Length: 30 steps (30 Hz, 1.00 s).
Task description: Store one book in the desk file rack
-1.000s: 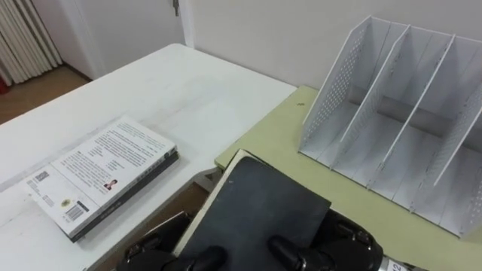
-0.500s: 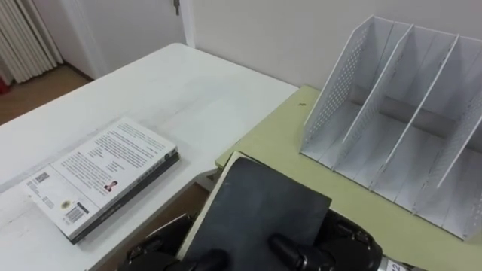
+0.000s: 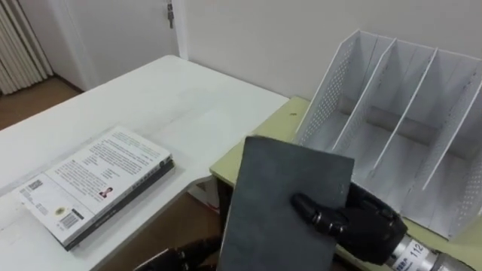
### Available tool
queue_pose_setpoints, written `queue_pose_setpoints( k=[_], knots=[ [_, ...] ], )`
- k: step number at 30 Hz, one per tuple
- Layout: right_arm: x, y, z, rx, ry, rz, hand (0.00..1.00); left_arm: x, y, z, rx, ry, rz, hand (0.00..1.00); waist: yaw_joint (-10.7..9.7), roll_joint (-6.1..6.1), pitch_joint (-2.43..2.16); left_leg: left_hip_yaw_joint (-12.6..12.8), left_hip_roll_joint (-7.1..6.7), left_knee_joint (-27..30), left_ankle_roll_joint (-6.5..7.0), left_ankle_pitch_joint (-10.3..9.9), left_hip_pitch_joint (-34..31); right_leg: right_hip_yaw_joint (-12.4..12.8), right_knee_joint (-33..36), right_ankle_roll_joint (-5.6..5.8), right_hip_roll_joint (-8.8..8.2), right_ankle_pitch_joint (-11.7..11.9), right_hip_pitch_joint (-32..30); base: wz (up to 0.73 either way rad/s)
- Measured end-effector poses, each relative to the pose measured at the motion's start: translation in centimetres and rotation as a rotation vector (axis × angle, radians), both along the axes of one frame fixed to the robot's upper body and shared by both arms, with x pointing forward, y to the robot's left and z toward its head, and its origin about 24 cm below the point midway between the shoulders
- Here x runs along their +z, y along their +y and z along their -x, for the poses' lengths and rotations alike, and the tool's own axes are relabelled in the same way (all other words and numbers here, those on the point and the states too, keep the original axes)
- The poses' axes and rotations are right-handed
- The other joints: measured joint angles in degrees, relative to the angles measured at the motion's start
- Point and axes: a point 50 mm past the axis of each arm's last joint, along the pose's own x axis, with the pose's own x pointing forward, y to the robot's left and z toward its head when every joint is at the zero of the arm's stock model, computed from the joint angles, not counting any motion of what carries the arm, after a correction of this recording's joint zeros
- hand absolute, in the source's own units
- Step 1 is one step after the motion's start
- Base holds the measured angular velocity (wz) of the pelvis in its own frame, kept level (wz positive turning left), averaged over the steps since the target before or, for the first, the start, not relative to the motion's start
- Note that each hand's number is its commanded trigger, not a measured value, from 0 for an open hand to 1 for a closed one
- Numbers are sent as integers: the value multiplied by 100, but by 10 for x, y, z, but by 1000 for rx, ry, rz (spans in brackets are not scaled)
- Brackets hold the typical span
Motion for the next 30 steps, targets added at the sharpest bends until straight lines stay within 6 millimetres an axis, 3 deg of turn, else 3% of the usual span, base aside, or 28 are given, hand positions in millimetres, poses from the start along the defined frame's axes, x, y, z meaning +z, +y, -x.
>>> queue_pose_setpoints(
  k=[6, 10, 14, 18, 22, 24, 30],
  knots=[
    [6, -7, -6, -147, -27, 11, 100, -40, 3, 30, 93, 207, -128, 0, -72, -27, -4, 41, 16, -47, -6, 5, 88, 35, -72, -2, 33, 3, 73, -4],
    [8, -8, -15, -266, -40, 176, 100, -63, 6, 55, 157, 338, -227, 0, -125, -78, -14, 143, 21, -76, -6, 6, 132, 140, -81, 3, 59, 0, 35, -14],
    [19, -10, -18, -423, -78, 254, 100, -73, 4, 73, 193, 386, -275, 0, -187, -88, -30, 157, 30, -78, -5, 6, 85, 152, -169, 21, 80, 44, 30, 0],
    [45, -14, -21, -627, -219, 364, 100, -83, 1, 90, 240, 447, -300, 0, -192, -28, -34, 158, 28, -140, -4, 7, 71, 151, -171, 24, 84, 47, 21, 0],
    [58, -16, -26, -803, -312, 431, 100, -92, -1, 102, 306, 491, -326, 0, -191, 54, -89, 158, 22, -173, -11, 11, 71, 154, -313, 7, 128, 100, 36, 0],
    [64, -18, -29, -871, -331, 449, 100, -95, -1, 107, 323, 512, -345, 0, -192, 68, -94, 158, 21, -175, -14, 13, 70, 160, -320, 7, 132, 99, 31, 0],
    [81, -24, -26, -1077, -424, 525, 100, -105, 5, 129, 378, 637, -422, 0, -183, 3, -65, 173, 21, -224, -23, 19, 56, 158, -354, 7, 179, 99, -1, 0]
  ],
)
